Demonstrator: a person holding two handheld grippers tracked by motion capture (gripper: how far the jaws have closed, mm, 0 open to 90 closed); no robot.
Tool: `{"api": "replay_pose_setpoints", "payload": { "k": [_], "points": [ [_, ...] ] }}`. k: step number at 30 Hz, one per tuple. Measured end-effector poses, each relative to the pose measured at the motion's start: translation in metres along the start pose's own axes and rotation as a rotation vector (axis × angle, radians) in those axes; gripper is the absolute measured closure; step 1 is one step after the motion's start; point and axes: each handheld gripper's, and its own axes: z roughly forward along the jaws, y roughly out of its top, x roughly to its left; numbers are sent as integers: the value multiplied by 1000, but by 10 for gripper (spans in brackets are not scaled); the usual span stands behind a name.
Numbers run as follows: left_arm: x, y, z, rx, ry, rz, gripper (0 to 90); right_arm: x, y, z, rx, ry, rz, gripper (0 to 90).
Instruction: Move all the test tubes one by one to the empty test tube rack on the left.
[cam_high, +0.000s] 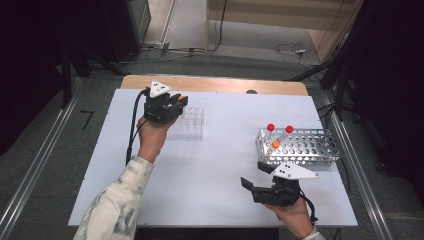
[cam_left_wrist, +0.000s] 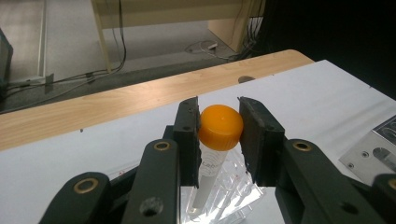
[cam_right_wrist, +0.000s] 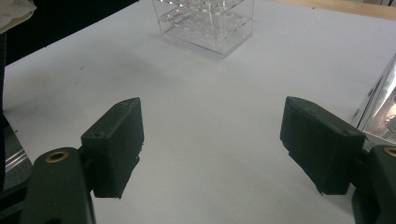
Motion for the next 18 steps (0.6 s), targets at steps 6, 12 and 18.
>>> {"api": "replay_pose_setpoints", "payload": {
  "k": [6,12,18],
  "points": [
    [1,-10,5,13,-2,-11,694,0,0,0,0,-2,-3,202],
    [2,-22,11,30,3,-21,693,-1,0,0,4,-2,1,202],
    [2,-35,18,51,14,-28,691,-1,0,0,2,-3,0,202]
  ]
}}
